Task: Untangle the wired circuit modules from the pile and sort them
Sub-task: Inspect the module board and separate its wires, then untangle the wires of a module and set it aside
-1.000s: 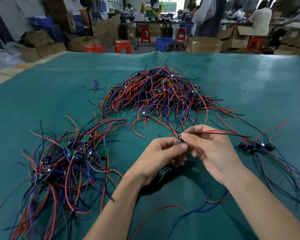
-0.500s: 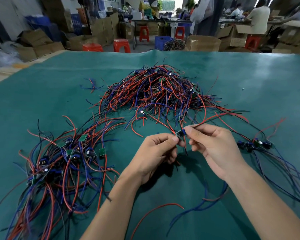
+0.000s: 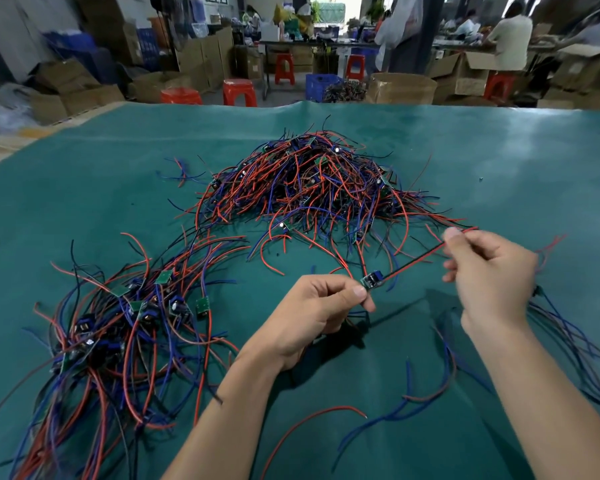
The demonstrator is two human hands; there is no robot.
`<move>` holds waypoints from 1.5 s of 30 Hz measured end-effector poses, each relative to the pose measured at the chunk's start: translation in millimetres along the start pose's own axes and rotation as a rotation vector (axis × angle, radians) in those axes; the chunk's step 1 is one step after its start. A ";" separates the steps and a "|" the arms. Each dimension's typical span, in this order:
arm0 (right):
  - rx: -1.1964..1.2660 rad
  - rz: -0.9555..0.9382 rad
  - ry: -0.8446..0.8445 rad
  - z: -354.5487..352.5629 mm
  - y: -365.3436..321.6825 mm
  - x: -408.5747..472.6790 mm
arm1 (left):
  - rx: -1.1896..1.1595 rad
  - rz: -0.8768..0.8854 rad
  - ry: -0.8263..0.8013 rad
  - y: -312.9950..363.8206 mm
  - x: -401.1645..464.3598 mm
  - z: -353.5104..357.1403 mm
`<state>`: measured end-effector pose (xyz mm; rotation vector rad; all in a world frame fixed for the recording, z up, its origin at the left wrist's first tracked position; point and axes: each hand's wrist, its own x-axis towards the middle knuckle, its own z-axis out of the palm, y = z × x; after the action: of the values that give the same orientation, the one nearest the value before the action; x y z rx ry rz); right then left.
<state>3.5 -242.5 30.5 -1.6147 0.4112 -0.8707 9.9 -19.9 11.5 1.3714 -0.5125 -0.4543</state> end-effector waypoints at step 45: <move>-0.667 -0.472 -0.890 152.7 -134.4 -76.5 | -0.069 -0.023 0.140 6.6 -4.5 9.2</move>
<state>37.8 -52.8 130.7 -2.5787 -0.3744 -0.2530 0.9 -23.6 18.9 1.3332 -0.3635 -0.3872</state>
